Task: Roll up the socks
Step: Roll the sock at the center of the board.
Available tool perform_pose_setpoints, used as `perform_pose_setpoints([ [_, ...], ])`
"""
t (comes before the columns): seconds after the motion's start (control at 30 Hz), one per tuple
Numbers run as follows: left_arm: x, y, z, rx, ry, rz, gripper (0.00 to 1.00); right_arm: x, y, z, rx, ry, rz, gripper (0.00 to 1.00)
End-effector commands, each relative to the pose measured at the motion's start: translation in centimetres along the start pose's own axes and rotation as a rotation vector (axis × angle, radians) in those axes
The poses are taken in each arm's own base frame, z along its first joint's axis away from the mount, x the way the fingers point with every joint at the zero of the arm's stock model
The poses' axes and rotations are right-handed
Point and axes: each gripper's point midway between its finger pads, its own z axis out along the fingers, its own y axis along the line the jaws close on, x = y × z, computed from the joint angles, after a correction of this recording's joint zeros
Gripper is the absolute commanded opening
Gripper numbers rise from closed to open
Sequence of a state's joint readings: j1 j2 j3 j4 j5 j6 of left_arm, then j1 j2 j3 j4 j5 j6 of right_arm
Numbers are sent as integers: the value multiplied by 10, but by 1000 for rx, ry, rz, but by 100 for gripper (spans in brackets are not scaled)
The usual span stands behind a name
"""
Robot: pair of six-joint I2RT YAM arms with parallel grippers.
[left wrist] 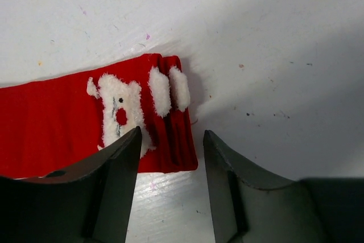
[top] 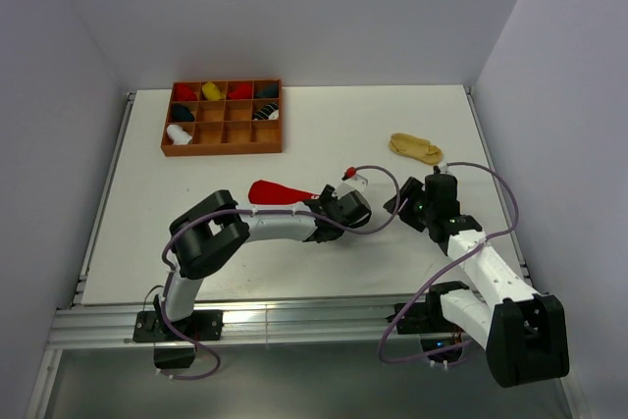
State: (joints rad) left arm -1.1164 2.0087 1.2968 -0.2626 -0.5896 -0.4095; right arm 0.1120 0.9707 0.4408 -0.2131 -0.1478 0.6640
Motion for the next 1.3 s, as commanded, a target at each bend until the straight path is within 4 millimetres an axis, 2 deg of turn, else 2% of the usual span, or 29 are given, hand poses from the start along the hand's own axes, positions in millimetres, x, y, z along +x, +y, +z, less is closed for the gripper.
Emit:
perform_pose_setpoints([
  [0.0, 14, 3, 4, -37, 45, 40, 53, -6, 6, 2, -41, -23, 3, 65],
  [0.03, 17, 3, 6, -37, 53, 43, 43, -6, 7, 1, -45, -24, 5, 65],
  [0.1, 20, 0, 6, -24, 61, 38, 39, -6, 7, 1, -45, -23, 2, 65],
  [0.2, 22, -3, 6, -7, 70, 35, 26, -6, 7, 1, -51, -25, -4, 64],
  [0.33, 16, -6, 2, 18, 60, 13, 1, -10, 12, -2, -76, -40, -28, 63],
  [0.43, 2, -14, -12, 99, 38, -42, 0, -12, 18, -5, -109, -53, -47, 62],
  [0.5, 1, -21, -18, 180, 56, -99, 0, -12, 26, -6, -147, -51, -54, 61],
  [0.53, -11, -17, -22, 208, 36, -147, 0, -12, 28, -6, -160, -50, -51, 61],
  [0.57, -12, -24, -27, 271, 55, -188, 0, -12, 33, -6, -184, -49, -54, 61],
  [0.6, -8, -20, -26, 287, 71, -214, 0, -11, 35, -5, -190, -39, -49, 60],
  [0.67, -18, -13, -28, 333, 66, -298, 0, -11, 41, -3, -210, -39, -53, 59],
  [0.7, -11, -14, -29, 376, 96, -321, 0, -9, 43, -1, -211, -26, -50, 59],
  [0.77, -19, -4, -28, 411, 93, -404, 0, -10, 51, 1, -233, -28, -53, 58],
  [0.8, -12, -6, -29, 452, 124, -422, 0, -3, 53, 4, -228, -3, -51, 58],
  [0.83, -13, 2, -26, 457, 133, -468, 0, 0, 55, 6, -227, 9, -51, 57],
  [0.87, -13, 3, -25, 476, 141, -489, 0, -2, 63, 7, -250, 0, -58, 57],
  [0.97, -9, 7, -23, 535, 178, -569, 0, 8, 82, 14, -274, 31, -70, 56],
  [1.03, -1, 6, -24, 588, 214, -611, 0, 20, 96, 18, -294, 73, -67, 54],
  [1.07, -7, 12, -20, 594, 199, -654, 0, 20, 103, 20, -310, 70, -67, 53],
  [1.1, -2, 15, -19, 594, 206, -670, 0, 24, 107, 25, -304, 89, -56, 52],
  [1.17, -4, 16, -19, 616, 209, -708, 0, 33, 120, 33, -318, 119, -60, 48],
  [1.2, 1, 16, -19, 623, 220, -723, 0, 34, 124, 35, -319, 128, -46, 47],
  [1.23, -4, 18, -19, 638, 201, -744, 0, 37, 127, 38, -320, 136, -44, 46],
  [1.27, -3, 17, -21, 653, 211, -769, 0, 38, 137, 39, -340, 137, -53, 45],
])
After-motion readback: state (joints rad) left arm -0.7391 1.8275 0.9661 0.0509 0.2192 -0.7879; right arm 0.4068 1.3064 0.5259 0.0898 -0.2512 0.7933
